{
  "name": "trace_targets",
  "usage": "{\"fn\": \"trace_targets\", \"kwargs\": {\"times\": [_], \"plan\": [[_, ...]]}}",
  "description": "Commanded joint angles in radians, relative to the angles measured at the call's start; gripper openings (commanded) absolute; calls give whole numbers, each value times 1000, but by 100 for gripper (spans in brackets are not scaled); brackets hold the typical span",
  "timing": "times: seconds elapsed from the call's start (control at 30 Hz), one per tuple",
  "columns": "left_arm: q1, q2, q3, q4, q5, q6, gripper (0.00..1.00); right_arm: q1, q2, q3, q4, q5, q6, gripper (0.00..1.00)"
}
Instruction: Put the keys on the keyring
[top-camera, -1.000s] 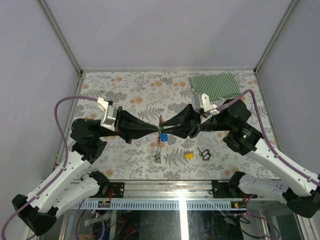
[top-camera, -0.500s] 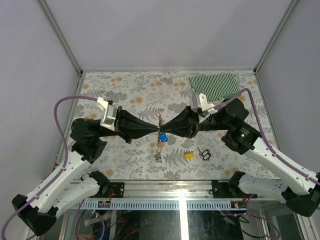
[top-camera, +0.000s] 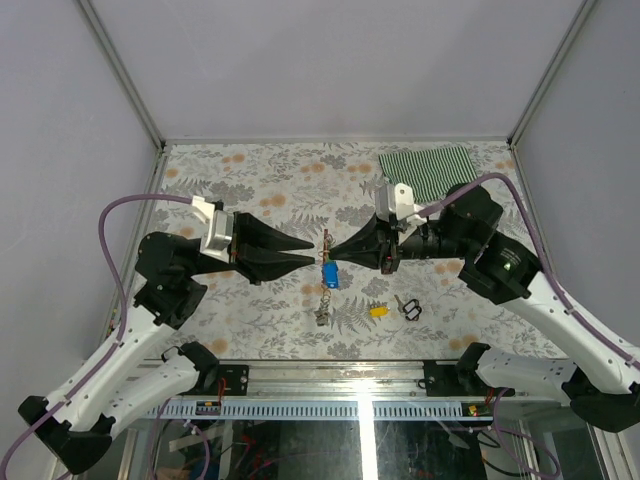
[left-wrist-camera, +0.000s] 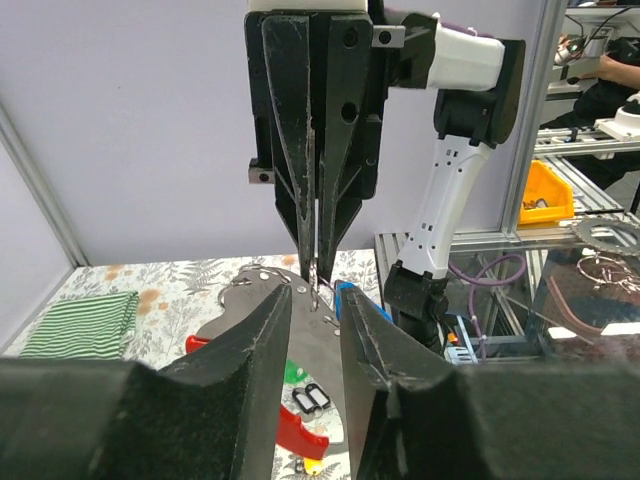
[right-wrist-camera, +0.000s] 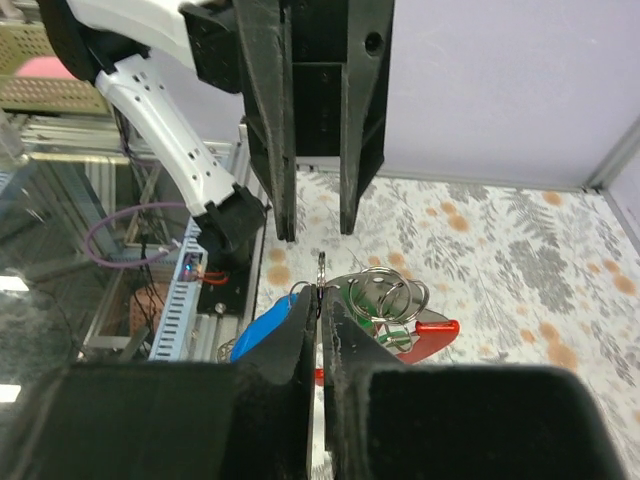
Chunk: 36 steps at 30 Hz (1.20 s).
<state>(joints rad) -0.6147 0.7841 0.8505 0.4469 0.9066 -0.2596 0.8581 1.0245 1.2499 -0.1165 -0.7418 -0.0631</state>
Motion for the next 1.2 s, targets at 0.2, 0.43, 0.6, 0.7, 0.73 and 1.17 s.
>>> {"fn": "trace_targets", "kwargs": {"times": [0.2,0.43,0.6,0.7,0.73,1.17], "plan": [[-2,-16,62,-315,-84,254,29,15,115,279,-541,261,-220,0],[-2,-12,22,-360,-122,293,29,82,266,455,-834,476,-234,0],[-3,-5,3,-364,-123,303,29,93,394,611,-1022,534,-227,0],[-2,0,-4,-365,-114,306,29,102,440,672,-1076,534,-226,0],[-2,2,-7,-361,-108,304,29,107,447,686,-1081,528,-228,0],[-2,83,9,-312,20,278,30,144,471,732,-1080,388,-295,0]]}}
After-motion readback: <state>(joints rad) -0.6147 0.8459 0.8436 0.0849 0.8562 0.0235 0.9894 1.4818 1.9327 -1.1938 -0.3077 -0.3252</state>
